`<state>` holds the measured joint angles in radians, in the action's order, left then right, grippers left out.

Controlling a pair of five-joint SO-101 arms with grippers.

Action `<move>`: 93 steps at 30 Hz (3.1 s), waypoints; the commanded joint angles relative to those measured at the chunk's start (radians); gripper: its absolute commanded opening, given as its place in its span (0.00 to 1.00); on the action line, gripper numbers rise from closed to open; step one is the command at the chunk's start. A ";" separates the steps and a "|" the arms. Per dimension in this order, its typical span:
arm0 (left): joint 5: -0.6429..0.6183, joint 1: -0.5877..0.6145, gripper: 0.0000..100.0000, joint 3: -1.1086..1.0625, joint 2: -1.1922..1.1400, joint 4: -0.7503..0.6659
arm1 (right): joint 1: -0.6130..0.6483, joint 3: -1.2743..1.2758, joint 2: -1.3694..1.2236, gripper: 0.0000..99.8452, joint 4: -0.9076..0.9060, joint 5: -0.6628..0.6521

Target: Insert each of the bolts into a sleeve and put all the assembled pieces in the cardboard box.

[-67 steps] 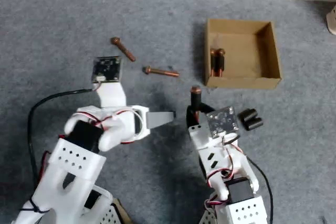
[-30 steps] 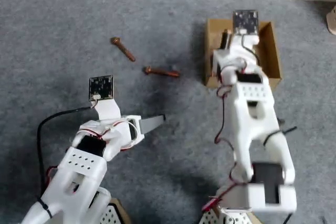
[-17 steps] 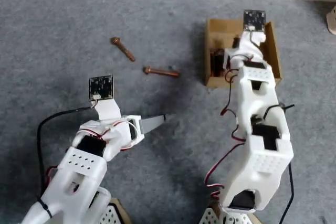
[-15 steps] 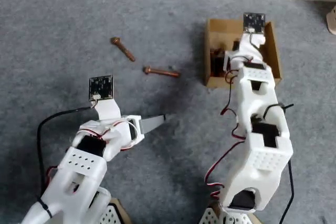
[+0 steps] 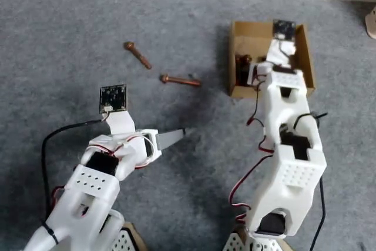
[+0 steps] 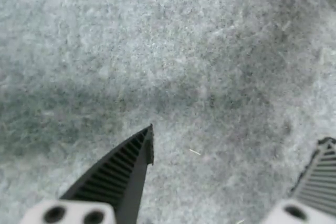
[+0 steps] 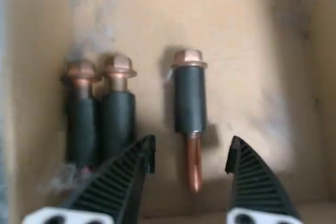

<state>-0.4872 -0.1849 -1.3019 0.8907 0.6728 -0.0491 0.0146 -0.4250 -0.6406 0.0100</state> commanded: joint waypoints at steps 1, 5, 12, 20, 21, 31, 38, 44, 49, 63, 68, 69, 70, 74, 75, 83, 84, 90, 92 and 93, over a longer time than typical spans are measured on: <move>-0.003 0.012 0.42 -0.001 0.010 -0.018 | -0.018 -0.084 0.130 0.20 -0.119 0.077; -0.003 0.012 0.42 -0.001 0.010 -0.018 | -0.021 -0.084 0.225 0.20 -0.236 0.121; -0.003 0.012 0.42 -0.001 0.010 -0.018 | -0.104 -0.090 0.331 0.20 -0.503 0.327; -0.003 0.005 0.42 -0.002 0.010 -0.018 | -0.189 -0.082 0.363 0.21 -0.739 0.391; -0.003 0.005 0.42 -0.002 0.010 -0.018 | -0.193 -0.081 0.361 0.21 -0.765 0.393; -0.003 0.004 0.42 -0.002 0.010 -0.018 | -0.197 0.062 0.277 0.21 -0.700 0.400; -0.003 0.004 0.42 -0.013 0.010 -0.021 | -0.197 0.116 0.177 0.21 -0.585 0.494; -0.003 0.004 0.42 -0.013 0.010 -0.021 | -0.193 0.107 0.101 0.21 -0.541 0.559; -0.003 0.004 0.42 -0.013 0.010 -0.021 | -0.193 0.107 0.021 0.21 -0.509 0.572; -0.003 0.004 0.42 -0.013 0.010 -0.021 | -0.150 -0.108 -0.041 0.02 -0.676 0.453; -0.003 0.004 0.42 -0.013 0.010 -0.021 | -0.076 -0.291 -0.041 0.00 -0.908 0.190; -0.003 0.004 0.42 -0.013 0.010 -0.021 | -0.051 -0.320 -0.041 0.00 -0.949 0.123; -0.003 0.004 0.42 -0.013 0.010 -0.021 | -0.025 -0.344 -0.041 0.00 -0.989 0.049; -0.003 0.004 0.42 -0.013 0.010 -0.021 | 0.076 -0.407 -0.041 0.00 -1.099 -0.256; -0.003 0.004 0.42 -0.013 0.010 -0.021 | 0.094 -0.412 -0.041 0.00 -1.107 -0.316; -0.003 0.007 0.42 -0.013 0.010 -0.021 | 0.156 -0.409 -0.048 0.00 -1.038 -0.506; -0.003 0.007 0.42 -0.013 0.010 -0.021 | 0.159 -0.409 -0.048 0.00 -1.021 -0.493; -0.003 0.008 0.42 -0.013 0.010 -0.021 | 0.189 -0.409 -0.122 0.01 -0.969 -0.450; -0.003 0.008 0.42 -0.013 0.010 -0.021 | 0.205 -0.409 -0.173 0.01 -0.972 -0.450; -0.003 0.010 0.42 -0.013 0.010 -0.021 | 0.208 -0.409 -0.197 0.01 -0.972 -0.450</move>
<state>-0.4872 -0.1849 -1.3203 0.8907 0.6728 0.1335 -0.3460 -0.6091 -1.6180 -0.4519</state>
